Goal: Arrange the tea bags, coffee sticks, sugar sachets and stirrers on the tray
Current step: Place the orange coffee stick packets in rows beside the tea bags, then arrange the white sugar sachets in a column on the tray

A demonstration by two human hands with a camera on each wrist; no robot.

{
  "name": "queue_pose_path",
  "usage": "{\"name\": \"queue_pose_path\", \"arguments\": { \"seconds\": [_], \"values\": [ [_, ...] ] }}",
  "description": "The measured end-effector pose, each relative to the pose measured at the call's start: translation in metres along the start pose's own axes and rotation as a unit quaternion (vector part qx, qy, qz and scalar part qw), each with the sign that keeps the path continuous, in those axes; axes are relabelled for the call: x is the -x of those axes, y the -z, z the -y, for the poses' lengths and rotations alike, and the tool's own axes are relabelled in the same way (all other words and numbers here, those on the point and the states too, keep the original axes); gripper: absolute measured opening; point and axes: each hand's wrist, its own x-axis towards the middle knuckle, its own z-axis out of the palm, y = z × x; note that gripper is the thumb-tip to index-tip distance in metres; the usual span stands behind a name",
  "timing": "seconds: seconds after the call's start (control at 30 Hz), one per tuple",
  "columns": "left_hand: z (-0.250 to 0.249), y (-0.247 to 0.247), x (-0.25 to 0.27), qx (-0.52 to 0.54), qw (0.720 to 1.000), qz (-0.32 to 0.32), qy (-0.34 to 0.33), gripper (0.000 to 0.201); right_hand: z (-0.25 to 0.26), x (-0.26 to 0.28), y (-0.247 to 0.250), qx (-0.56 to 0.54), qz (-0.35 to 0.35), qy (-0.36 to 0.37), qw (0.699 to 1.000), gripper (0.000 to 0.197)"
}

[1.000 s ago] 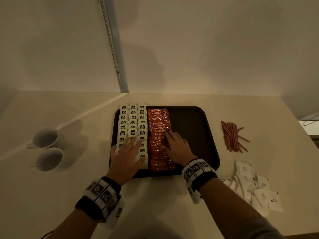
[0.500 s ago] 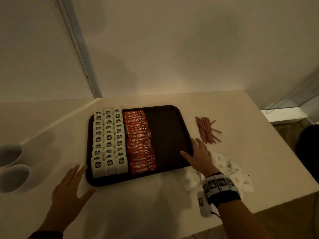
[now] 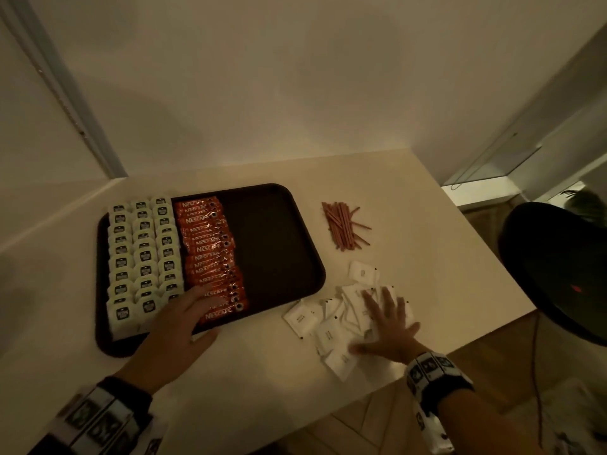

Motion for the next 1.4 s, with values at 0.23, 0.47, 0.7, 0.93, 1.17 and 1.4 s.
{"name": "queue_pose_path", "arguments": {
  "seconds": [0.23,0.47,0.7,0.93,1.17,1.4],
  "values": [
    [-0.040,-0.024,-0.004,-0.003,0.993,0.114,-0.037,0.072,0.052,0.010,-0.038,-0.037,0.005,0.024,0.999,0.125],
    [-0.097,-0.068,-0.031,-0.142,0.945,0.266,-0.127,0.090,0.069,-0.003,-0.007,-0.141,-0.073,0.015,0.987,0.099],
    [-0.128,-0.105,-0.060,-0.246,0.896,0.326,-0.177,0.096,0.053,-0.046,0.040,0.040,-0.021,0.088,0.995,0.086],
    [-0.105,-0.111,-0.056,-0.314,0.867,0.337,-0.190,0.110,0.035,-0.022,0.017,0.151,0.084,0.213,0.961,0.131],
    [-0.070,-0.099,-0.030,-0.270,0.885,0.331,-0.183,0.095,0.046,0.000,-0.031,0.246,0.076,0.267,0.929,0.105],
    [-0.019,-0.060,0.020,-0.255,0.903,0.315,-0.142,0.084,0.115,0.016,-0.067,0.239,0.083,0.329,0.910,0.098]
  ]
}}
